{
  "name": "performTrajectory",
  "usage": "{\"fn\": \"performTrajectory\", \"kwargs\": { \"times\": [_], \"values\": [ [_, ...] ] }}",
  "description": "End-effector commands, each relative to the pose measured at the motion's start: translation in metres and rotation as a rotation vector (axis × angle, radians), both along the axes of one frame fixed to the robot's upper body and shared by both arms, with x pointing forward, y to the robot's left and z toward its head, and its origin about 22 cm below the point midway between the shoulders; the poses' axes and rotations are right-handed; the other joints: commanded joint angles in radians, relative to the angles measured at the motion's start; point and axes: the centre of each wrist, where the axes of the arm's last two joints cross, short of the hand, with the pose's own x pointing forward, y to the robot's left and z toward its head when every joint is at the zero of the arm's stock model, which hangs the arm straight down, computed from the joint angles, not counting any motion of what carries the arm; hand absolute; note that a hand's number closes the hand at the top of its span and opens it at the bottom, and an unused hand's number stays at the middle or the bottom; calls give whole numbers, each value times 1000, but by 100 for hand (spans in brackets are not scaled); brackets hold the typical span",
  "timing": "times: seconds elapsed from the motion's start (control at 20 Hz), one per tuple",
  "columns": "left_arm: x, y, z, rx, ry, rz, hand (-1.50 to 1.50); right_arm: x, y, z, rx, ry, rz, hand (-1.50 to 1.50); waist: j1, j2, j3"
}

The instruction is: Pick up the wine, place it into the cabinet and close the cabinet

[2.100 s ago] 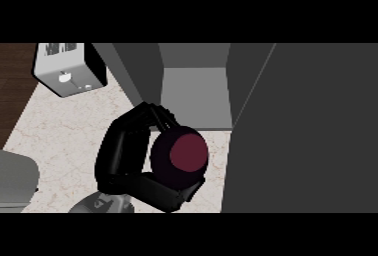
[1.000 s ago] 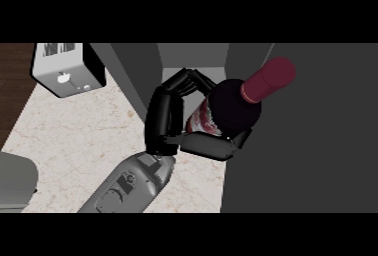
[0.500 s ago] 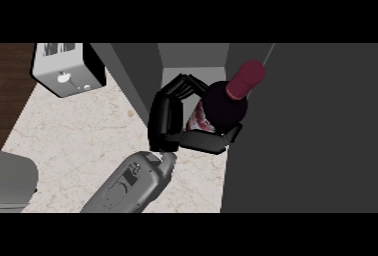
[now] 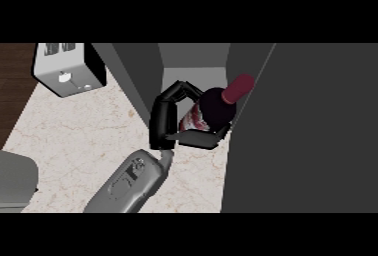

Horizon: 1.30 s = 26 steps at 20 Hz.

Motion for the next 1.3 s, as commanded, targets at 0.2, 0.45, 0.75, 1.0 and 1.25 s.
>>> {"fn": "performTrajectory", "kwargs": {
  "times": [0.2, 0.45, 0.75, 1.0, 1.25],
  "values": [
    [16, 23, -22, 28, -35, 58, 150, -13, -4, 9, 33, -26, 49, -150, 4, 0, 0],
    [24, 2, -9, -8, -22, 66, 150, -28, 1, 16, 21, -37, 40, -150, -5, 0, 0],
    [45, 27, -21, -20, 19, 71, 150, -26, -1, 16, 54, -35, 46, -150, -3, 0, 0],
    [68, 33, -20, -20, 53, 46, 150, -20, 14, 20, 49, -21, 67, -150, -5, 2, 0],
    [74, 27, -17, 5, 90, 58, 150, -33, 2, 15, 55, -39, 68, -150, -11, 1, 0]
  ]
}}
